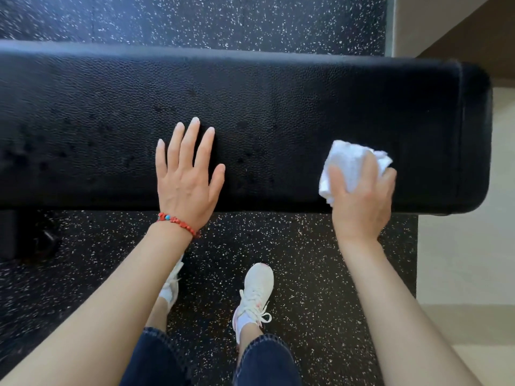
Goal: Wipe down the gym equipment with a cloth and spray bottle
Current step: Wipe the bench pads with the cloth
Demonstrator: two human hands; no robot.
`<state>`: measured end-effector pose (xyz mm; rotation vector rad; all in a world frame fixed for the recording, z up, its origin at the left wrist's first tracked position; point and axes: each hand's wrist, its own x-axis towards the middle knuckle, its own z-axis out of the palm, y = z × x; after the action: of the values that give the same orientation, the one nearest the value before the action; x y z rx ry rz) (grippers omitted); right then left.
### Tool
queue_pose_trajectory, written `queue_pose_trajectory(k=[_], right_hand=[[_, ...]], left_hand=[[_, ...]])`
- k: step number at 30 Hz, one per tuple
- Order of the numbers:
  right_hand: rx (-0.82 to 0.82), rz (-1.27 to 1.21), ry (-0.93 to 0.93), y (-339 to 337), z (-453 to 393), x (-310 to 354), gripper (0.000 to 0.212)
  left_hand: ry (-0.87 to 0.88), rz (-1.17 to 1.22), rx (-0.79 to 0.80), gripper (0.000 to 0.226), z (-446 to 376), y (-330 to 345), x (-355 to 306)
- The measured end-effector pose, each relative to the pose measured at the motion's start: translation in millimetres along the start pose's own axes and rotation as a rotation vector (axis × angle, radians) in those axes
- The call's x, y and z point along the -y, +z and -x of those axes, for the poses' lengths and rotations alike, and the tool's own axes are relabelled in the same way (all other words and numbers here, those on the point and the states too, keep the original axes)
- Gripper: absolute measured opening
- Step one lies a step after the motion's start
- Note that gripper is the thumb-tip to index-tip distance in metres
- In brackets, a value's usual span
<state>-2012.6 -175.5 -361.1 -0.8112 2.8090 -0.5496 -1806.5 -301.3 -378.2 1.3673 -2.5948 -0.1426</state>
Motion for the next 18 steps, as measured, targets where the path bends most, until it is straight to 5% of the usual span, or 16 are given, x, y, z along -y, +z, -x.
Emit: queue_pose_trajectory(k=[3, 8, 12, 14, 18], right_hand=[[-0.029, -0.009, 0.13, 9, 15, 28, 0.048], [-0.025, 0.05, -0.265, 51, 63, 101, 0.044], [-0.031, 0.107, -0.453, 52, 56, 97, 0.044], [-0.047, 0.093, -0.358, 45, 46, 85, 0.046], [-0.024, 0.0, 0.119, 41, 45, 100, 0.05]], left_hand=[[-0.059, -0.015, -0.027, 0.049, -1, -6, 24], [-0.078, -0.028, 0.029, 0.051, 0, -2, 53], [-0.057, -0.015, 0.043, 0.051, 0, -1, 57], [-0.062, 0.009, 0.045, 0.051, 0, -4, 58], [-0.021, 0.058, 0.031, 0.05, -2, -14, 69]])
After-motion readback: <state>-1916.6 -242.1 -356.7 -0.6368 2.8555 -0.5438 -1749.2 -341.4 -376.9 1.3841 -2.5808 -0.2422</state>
